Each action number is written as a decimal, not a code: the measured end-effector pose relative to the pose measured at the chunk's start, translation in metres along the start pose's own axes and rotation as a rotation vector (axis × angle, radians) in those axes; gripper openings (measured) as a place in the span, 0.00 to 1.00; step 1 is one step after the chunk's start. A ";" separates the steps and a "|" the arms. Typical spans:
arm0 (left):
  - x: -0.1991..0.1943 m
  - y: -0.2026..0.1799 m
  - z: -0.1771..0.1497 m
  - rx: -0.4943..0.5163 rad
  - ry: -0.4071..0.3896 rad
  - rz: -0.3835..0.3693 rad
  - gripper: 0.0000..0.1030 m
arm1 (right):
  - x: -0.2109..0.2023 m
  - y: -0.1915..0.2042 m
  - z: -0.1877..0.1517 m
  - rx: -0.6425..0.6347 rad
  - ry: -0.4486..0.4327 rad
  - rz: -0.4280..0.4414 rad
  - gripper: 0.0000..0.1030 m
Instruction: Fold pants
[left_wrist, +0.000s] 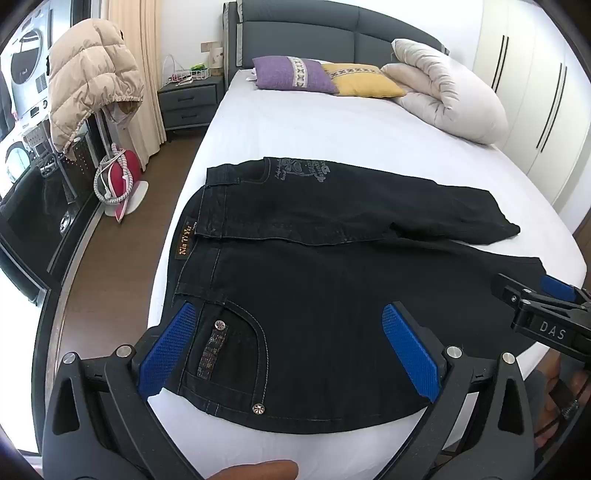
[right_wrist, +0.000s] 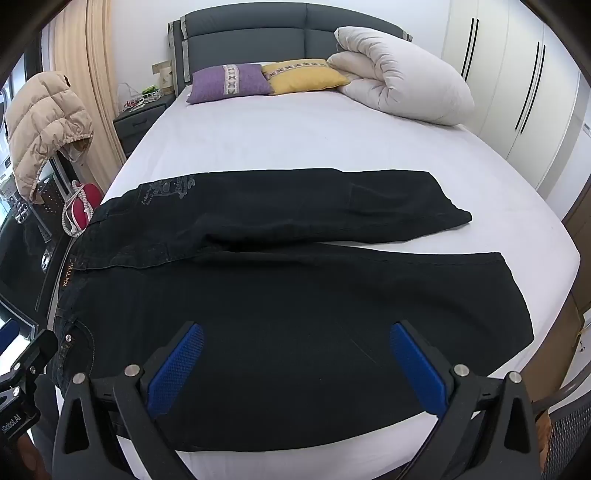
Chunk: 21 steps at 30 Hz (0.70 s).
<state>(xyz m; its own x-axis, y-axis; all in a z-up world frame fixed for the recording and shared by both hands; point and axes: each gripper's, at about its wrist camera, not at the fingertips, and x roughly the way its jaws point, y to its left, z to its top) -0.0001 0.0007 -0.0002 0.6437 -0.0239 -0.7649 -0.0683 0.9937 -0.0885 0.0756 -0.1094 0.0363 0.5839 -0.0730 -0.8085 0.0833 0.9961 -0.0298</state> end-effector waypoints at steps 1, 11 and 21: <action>0.000 0.000 0.000 0.003 0.003 0.004 1.00 | 0.000 0.000 0.000 -0.001 0.000 -0.002 1.00; 0.003 0.002 0.002 0.002 0.010 0.005 1.00 | -0.001 -0.003 -0.001 0.001 -0.005 0.002 1.00; 0.002 0.004 -0.008 0.002 0.010 0.002 1.00 | 0.003 0.006 -0.006 -0.006 -0.004 0.002 1.00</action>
<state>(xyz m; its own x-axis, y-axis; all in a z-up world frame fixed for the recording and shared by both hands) -0.0048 0.0037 -0.0070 0.6356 -0.0228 -0.7717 -0.0678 0.9940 -0.0853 0.0731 -0.1036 0.0306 0.5875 -0.0714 -0.8060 0.0773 0.9965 -0.0320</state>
